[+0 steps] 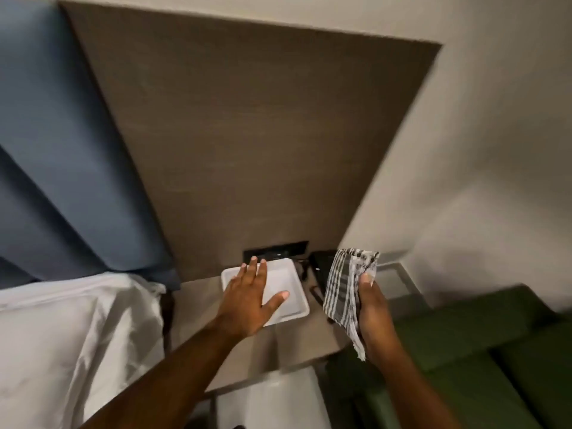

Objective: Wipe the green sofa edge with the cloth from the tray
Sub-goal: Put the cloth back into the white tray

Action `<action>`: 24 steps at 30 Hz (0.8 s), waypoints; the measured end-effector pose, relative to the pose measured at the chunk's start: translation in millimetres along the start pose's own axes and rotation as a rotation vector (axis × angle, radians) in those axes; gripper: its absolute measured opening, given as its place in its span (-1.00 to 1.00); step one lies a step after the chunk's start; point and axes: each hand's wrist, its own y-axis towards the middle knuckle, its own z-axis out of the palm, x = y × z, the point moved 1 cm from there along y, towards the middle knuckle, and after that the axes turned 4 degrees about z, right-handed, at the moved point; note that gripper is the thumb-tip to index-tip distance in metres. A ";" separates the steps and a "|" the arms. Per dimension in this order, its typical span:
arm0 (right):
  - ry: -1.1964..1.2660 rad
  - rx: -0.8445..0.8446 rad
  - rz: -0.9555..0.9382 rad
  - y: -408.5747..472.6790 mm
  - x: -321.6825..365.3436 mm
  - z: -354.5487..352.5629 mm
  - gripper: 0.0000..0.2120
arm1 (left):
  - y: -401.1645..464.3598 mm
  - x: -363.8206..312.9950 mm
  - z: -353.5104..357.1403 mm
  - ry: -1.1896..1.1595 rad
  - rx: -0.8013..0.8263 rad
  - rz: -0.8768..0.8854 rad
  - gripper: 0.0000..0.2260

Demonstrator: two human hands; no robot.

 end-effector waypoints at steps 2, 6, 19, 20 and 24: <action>-0.073 0.039 0.019 37.4 -10.8 23.7 -0.30 | 8.9 27.3 6.7 -0.001 0.017 -0.046 0.16; -0.252 0.147 0.053 97.8 -28.1 64.3 -0.55 | 23.7 75.8 31.8 0.026 0.063 -0.158 0.14; -1.174 0.592 -0.399 339.0 -262.8 123.0 -0.52 | 115.8 199.0 264.7 0.126 -0.013 -0.357 -0.04; -1.242 0.628 -0.448 352.0 -288.9 122.3 -0.50 | 118.1 204.7 280.6 0.129 -0.011 -0.404 -0.01; -1.581 0.786 -0.561 367.2 -358.1 124.6 -0.28 | 115.5 223.1 316.6 0.199 0.015 -0.407 0.06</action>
